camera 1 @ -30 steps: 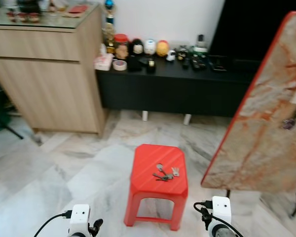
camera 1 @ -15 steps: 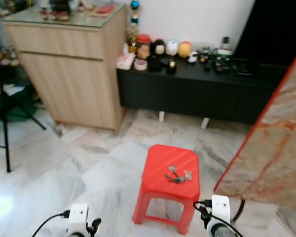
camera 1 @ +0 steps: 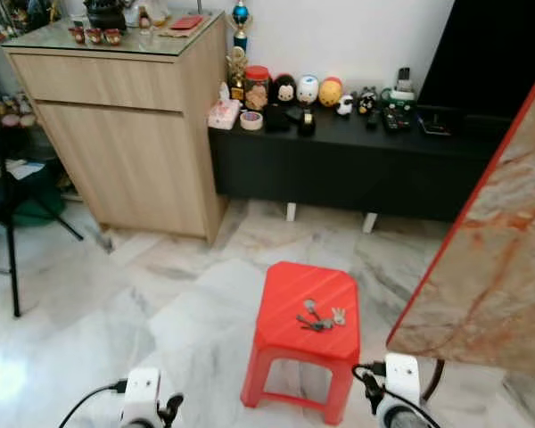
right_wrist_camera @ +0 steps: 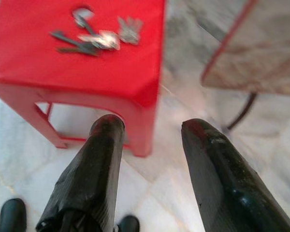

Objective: Hang keys on a hook

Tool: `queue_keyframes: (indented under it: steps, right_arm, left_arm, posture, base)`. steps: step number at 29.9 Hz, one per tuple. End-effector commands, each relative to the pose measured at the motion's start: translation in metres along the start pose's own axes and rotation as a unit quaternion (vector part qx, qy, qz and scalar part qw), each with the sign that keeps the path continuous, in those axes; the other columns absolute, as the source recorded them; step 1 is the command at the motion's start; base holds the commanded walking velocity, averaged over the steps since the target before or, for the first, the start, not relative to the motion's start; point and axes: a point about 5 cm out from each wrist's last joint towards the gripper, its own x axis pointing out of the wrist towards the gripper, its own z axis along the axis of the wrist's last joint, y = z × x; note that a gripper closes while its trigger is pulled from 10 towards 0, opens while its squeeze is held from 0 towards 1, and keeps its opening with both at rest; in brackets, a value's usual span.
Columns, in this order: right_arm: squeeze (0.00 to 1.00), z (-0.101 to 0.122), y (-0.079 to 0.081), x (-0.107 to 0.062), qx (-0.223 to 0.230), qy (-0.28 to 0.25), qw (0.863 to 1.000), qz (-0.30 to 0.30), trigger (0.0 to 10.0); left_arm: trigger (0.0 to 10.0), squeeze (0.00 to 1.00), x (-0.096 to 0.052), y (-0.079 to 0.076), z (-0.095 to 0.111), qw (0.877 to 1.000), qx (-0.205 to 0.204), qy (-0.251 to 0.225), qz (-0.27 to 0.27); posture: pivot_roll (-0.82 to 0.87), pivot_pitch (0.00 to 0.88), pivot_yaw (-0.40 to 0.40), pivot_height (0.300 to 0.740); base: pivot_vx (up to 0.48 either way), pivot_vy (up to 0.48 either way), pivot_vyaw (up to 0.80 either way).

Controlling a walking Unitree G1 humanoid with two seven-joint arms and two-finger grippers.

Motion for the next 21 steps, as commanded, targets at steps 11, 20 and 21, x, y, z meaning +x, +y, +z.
queue_keyframes:
  steps: [11, 20, 21]
  right_arm:
    - [0.00, 0.0063, -0.0013, 0.0016, 0.025, -0.014, 1.000, -0.010, 10.0]
    - [0.00, 0.0060, -0.0030, 0.0018, 0.048, -0.009, 0.999, -0.025, 10.0]
    - [0.00, 0.0064, -0.0028, 0.0021, 0.045, -0.009, 0.999, -0.024, 10.0]
  left_arm:
    - [10.0, 0.00, -0.0010, -0.0023, -0.0046, 1.000, 0.003, 0.009, -0.006]
    - [10.0, 0.00, -0.0009, -0.0017, -0.0046, 1.000, -0.004, 0.010, -0.006]
    - [10.0, 0.00, -0.0009, -0.0016, -0.0043, 1.000, -0.005, 0.010, -0.007]
  posture:
    - [0.05, 0.000, -0.065, 0.740]
    - [0.05, 0.000, -0.065, 0.740]
    - [0.05, 0.000, -0.064, 0.740]
  base:
    - [0.000, 0.000, 0.00]
    - [0.000, 0.124, -0.22]
    - [0.000, 0.375, -0.71]
